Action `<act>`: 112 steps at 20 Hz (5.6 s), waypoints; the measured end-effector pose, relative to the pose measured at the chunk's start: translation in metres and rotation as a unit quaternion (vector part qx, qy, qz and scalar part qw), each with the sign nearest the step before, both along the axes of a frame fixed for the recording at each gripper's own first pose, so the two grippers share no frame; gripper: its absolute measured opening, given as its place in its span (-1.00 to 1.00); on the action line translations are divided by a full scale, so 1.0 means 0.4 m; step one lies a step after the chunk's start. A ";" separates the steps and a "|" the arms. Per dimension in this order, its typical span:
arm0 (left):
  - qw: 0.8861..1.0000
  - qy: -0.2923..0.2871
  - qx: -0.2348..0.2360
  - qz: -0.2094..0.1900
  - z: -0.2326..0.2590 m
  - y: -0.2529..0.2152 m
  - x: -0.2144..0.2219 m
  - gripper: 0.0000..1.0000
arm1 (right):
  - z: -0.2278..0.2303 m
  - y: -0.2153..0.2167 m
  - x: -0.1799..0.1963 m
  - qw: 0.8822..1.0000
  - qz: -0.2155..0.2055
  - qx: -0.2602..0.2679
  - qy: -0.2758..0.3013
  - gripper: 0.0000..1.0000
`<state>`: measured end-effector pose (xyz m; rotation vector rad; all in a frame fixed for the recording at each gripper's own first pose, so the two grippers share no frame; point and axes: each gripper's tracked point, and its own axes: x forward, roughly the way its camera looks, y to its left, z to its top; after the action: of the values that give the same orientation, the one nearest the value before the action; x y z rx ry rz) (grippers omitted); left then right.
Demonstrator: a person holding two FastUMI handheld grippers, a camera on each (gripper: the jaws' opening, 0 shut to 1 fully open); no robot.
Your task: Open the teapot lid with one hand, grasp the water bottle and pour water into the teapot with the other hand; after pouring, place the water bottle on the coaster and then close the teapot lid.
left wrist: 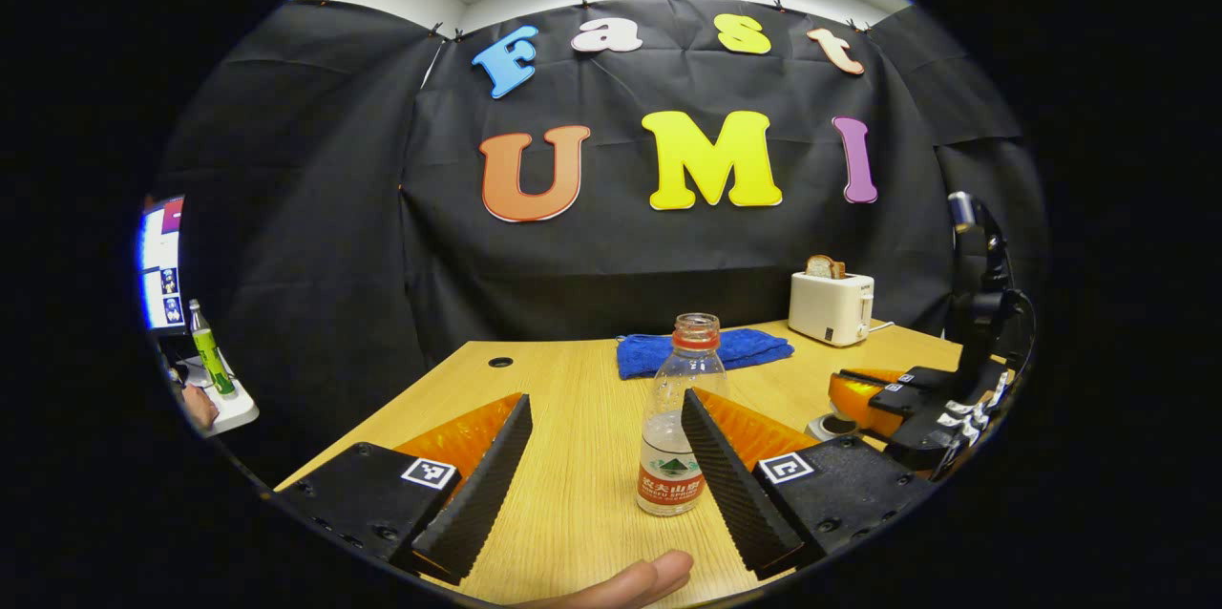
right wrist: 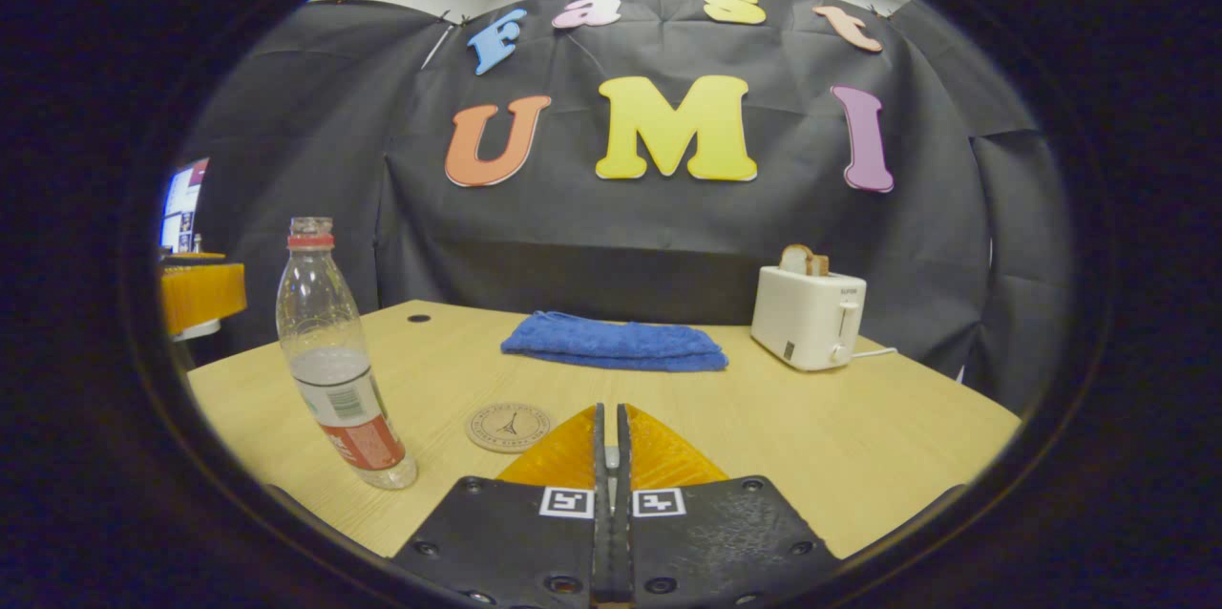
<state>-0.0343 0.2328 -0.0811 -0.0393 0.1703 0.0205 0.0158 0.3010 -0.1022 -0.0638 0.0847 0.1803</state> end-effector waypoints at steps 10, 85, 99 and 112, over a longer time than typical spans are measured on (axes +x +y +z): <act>0.998 -0.010 0.013 -0.069 -0.072 -0.098 0.035 0.98 | 0.073 -0.069 -0.048 1.000 -0.011 0.017 -0.014 -0.99; 0.675 0.140 0.713 -0.129 -0.140 -0.243 0.076 0.53 | 0.121 -0.400 -0.036 0.999 -0.033 0.025 -0.025 -1.00; 0.588 0.154 0.784 -0.129 -0.090 -0.248 0.085 0.52 | 0.130 -0.396 -0.045 0.999 -0.028 0.027 -0.030 -0.99; 0.513 0.143 0.834 -0.145 -0.055 -0.286 0.087 0.53 | 0.139 -0.396 -0.050 0.999 -0.024 0.025 -0.037 -1.00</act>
<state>0.0006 0.1185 -0.1033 2.0045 0.4327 -0.1573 -0.0044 0.1425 -0.0464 -0.0184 0.0071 0.1324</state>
